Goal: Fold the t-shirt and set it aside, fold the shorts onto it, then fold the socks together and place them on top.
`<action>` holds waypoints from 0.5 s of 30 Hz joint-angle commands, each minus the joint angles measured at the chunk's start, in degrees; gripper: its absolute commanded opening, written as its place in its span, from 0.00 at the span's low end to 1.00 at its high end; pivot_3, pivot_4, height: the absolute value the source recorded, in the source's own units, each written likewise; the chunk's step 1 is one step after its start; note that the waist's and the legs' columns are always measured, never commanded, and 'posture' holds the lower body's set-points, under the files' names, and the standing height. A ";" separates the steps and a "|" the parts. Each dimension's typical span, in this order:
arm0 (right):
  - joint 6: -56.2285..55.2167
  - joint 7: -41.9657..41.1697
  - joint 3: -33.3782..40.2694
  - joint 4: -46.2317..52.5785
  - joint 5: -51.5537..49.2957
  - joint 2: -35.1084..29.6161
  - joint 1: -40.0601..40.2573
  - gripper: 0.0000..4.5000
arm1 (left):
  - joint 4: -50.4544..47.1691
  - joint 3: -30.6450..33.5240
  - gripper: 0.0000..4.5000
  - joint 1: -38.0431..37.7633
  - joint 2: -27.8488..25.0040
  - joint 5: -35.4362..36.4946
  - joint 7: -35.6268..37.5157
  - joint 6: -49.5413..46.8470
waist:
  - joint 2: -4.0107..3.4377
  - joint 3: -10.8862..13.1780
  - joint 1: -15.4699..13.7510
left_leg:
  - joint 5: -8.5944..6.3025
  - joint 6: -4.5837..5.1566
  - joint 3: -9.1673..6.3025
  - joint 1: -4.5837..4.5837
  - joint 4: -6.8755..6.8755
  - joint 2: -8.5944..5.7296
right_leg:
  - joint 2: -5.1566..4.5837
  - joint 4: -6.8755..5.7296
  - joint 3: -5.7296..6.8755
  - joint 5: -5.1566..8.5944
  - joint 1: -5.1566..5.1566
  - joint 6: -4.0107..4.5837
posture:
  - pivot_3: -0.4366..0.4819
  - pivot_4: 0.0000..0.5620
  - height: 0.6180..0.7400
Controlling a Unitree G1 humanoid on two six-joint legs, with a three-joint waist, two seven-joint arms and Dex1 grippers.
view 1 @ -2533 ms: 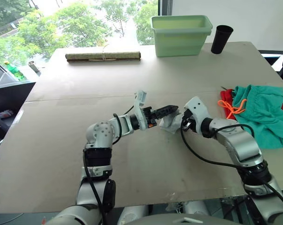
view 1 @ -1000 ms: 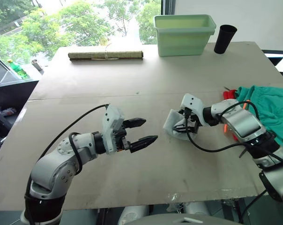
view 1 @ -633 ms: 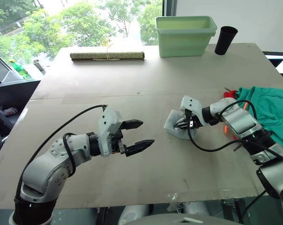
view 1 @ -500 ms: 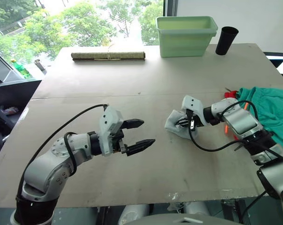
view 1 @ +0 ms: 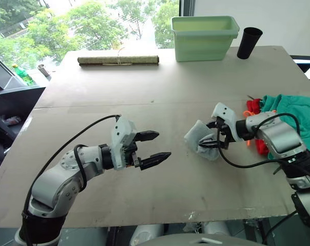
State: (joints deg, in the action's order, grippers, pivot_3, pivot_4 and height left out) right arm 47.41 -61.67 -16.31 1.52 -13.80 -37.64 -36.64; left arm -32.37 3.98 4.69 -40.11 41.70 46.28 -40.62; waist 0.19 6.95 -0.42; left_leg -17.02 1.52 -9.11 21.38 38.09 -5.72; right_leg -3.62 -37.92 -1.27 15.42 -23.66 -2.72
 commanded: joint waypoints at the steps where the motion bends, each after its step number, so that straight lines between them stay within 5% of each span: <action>1: 5.58 1.06 5.90 4.26 -4.88 0.19 -3.81 0.98 | -0.47 0.32 1.00 0.84 -0.17 -0.25 0.30 1.30 | -0.05 0.08 0.01 | 0.00 0.00 0.00 0.00 0.00 0.00 | 0.00 0.00 0.00 0.00 0.00 0.00 | 0.48 0.27 1.00; 7: 2.87 1.85 3.26 -2.44 -2.83 1.41 -7.89 0.98 | -0.51 0.33 1.00 0.60 -0.06 -0.31 0.06 1.39 | -0.05 0.08 -0.06 | 0.00 0.00 0.01 0.00 0.00 0.00 | 0.00 0.02 0.00 0.00 0.01 0.00 | 0.48 0.27 1.00; 15: -13.01 -5.94 -10.21 -12.29 7.61 0.15 -9.54 0.98 | -1.62 0.85 1.00 -0.92 -0.29 -0.39 -0.39 1.57 | -0.07 0.11 0.03 | 0.00 0.00 0.03 0.01 0.00 0.00 | 0.00 0.04 0.00 0.00 -0.01 0.00 | 0.48 0.27 1.00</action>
State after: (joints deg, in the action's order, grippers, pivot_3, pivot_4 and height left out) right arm 38.03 -65.03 -25.36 -10.83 -7.91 -36.54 -45.31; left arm -32.00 3.94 4.13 -40.11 41.25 45.97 -40.27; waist 0.12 7.06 -0.39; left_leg -17.02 1.52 -9.09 21.40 38.08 -5.72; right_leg -3.63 -37.87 -1.26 15.42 -23.67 -2.72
